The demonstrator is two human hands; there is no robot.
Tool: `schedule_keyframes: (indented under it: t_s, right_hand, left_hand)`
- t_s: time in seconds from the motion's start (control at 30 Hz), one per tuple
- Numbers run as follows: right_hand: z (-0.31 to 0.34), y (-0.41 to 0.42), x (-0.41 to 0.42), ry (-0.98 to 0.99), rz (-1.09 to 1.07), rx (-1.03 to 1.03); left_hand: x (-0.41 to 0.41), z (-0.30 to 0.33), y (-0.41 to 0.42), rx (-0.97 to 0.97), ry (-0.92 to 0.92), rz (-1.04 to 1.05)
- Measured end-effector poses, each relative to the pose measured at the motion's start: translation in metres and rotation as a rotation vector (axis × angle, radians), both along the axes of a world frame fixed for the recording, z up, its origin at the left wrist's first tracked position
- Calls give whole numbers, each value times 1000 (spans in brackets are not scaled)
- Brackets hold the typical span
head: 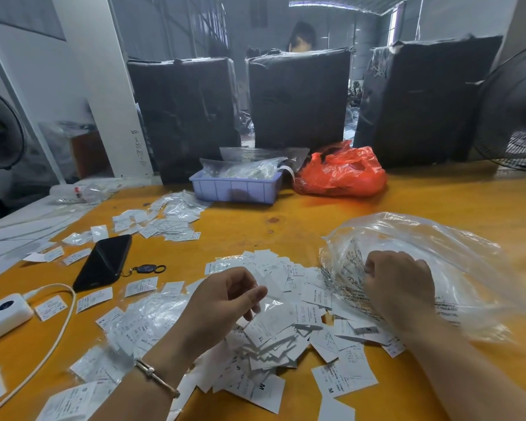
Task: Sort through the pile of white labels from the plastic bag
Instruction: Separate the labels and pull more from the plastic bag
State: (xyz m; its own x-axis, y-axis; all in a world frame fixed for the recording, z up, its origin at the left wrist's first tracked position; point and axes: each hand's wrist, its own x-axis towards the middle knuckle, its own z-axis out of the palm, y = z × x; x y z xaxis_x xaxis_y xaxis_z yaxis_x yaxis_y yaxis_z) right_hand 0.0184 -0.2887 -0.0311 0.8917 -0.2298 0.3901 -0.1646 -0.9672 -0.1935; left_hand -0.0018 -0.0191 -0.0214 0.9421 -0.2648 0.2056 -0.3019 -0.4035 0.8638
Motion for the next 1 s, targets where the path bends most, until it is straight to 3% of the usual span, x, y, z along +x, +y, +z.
schedule_keyframes:
  t_s: [0.23, 0.47, 0.57, 0.67, 0.9, 1.0]
  right_hand:
    - [2, 0, -3, -161, 12, 109]
    - [7, 35, -18, -325, 539, 249]
    - [10, 60, -37, -127, 763, 530]
    - [6, 77, -45, 92, 806, 713]
    - [6, 70, -42, 210, 784, 1122]
    - [5, 69, -40, 144, 754, 1075]
  left_hand:
    - [-1, 0, 0, 34, 4, 0]
    - [-2, 3, 0, -133, 109, 21]
    - [-2, 5, 0, -213, 154, 18]
    - [-3, 6, -1, -229, 173, -38]
    - [-4, 8, 0, -108, 212, -118]
    - [-5, 10, 1, -48, 309, -185]
